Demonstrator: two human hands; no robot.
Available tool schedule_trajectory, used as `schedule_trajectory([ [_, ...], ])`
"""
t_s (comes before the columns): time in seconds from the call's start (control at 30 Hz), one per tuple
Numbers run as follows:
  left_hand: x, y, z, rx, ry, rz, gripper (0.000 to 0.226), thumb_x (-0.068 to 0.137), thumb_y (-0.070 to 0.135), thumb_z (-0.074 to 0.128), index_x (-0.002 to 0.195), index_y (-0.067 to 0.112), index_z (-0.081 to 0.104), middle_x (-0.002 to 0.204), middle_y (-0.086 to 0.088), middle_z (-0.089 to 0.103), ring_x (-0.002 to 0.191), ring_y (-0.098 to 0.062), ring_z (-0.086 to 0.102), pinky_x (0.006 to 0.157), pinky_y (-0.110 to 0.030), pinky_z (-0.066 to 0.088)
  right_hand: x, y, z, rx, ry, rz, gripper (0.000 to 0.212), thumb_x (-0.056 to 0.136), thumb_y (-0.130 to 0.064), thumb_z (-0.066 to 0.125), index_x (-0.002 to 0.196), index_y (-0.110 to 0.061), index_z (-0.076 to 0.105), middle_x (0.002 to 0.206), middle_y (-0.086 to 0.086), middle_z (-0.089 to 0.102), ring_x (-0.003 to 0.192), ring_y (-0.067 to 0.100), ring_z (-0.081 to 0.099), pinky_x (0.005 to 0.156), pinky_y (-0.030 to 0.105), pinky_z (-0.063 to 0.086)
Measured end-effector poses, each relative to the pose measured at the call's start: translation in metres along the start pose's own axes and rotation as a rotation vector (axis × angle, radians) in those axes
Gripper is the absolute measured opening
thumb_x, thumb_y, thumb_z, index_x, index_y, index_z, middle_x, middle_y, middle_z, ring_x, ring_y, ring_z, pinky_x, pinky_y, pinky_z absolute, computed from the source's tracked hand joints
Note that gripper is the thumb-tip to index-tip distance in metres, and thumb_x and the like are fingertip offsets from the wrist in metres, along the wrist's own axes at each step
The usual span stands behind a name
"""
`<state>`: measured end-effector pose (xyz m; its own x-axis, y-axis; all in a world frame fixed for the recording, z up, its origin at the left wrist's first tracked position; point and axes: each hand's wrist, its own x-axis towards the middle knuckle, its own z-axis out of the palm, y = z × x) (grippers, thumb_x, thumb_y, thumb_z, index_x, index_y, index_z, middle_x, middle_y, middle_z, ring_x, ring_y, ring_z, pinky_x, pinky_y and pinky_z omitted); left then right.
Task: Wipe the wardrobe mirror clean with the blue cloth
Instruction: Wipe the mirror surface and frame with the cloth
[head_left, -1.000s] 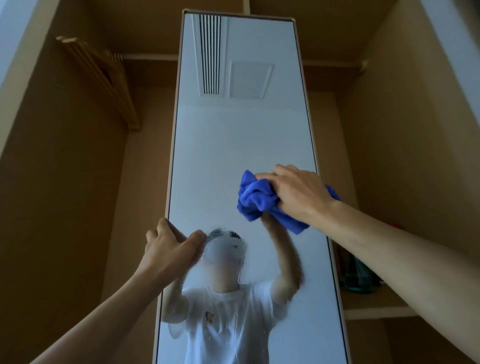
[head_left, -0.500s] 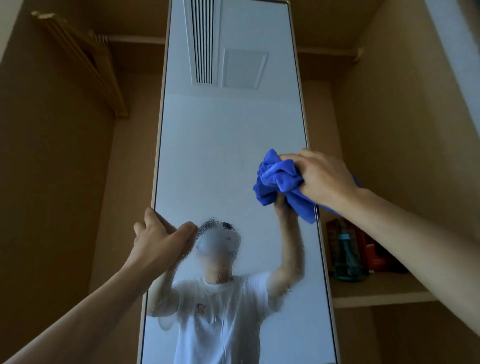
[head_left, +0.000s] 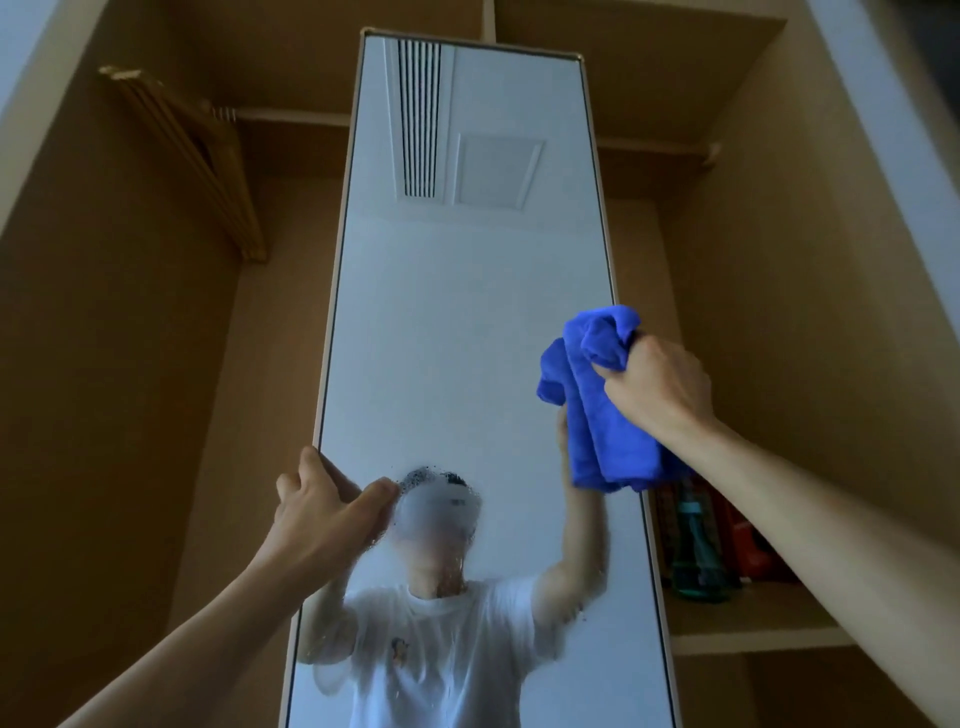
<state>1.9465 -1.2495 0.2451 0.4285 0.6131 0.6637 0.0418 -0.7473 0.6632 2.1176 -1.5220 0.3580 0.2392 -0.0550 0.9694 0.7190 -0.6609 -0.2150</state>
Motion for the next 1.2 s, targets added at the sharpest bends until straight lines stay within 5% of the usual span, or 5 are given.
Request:
schedule_trajectory([
  [0.13,0.008,0.006,-0.002,-0.014,-0.001,-0.026,0.102,0.055,0.083,0.049,0.132,0.018,0.033,0.105,0.002,0.035,0.106,-0.025,0.045,0.086,-0.042,0.044,0.025,0.002,-0.003,0.029,0.043,0.091,0.033,0.095,-0.034,0.06,0.07,-0.027,0.041,0.058,-0.007,0.045,0.046,0.008,0.039,0.044,0.021,0.022],
  [0.23,0.018,0.016,-0.01,-0.048,-0.008,0.015,0.116,0.059,0.079,0.051,0.15,0.015,0.02,0.127,-0.004,0.036,0.12,-0.03,0.045,0.093,-0.046,0.045,0.032,0.005,0.003,-0.004,0.063,0.111,0.033,0.095,-0.035,0.059,0.069,-0.026,0.042,0.059,-0.004,0.047,0.046,0.011,0.043,0.043,0.021,0.024],
  [0.4,0.026,0.014,-0.009,-0.052,0.006,0.086,0.09,0.085,0.058,0.066,0.151,0.02,0.019,0.118,0.002,0.031,0.105,-0.02,0.04,0.088,-0.041,0.042,0.032,0.005,0.015,-0.043,0.106,0.101,0.027,0.091,-0.026,0.061,0.069,-0.023,0.045,0.058,-0.004,0.048,0.044,0.013,0.043,0.043,0.02,0.024],
  [0.63,0.023,0.009,-0.01,-0.073,-0.007,0.111,0.11,0.076,0.058,0.066,0.159,0.015,0.008,0.141,-0.005,0.032,0.103,-0.018,0.041,0.09,-0.041,0.043,0.025,-0.006,0.02,-0.06,0.16,0.03,0.021,0.088,-0.021,0.062,0.072,-0.02,0.048,0.057,-0.004,0.046,0.043,0.011,0.041,0.042,0.019,0.025],
  [1.2,0.011,-0.001,-0.025,-0.207,-0.128,0.126,0.095,0.09,0.046,0.067,0.16,0.034,0.002,0.148,-0.003,0.03,0.124,-0.028,0.046,0.103,-0.046,0.048,-0.008,-0.141,0.035,0.017,0.015,-0.122,0.027,0.094,-0.02,0.054,0.118,-0.007,0.055,0.106,0.015,0.059,0.092,0.041,0.062,0.067,0.036,0.037],
])
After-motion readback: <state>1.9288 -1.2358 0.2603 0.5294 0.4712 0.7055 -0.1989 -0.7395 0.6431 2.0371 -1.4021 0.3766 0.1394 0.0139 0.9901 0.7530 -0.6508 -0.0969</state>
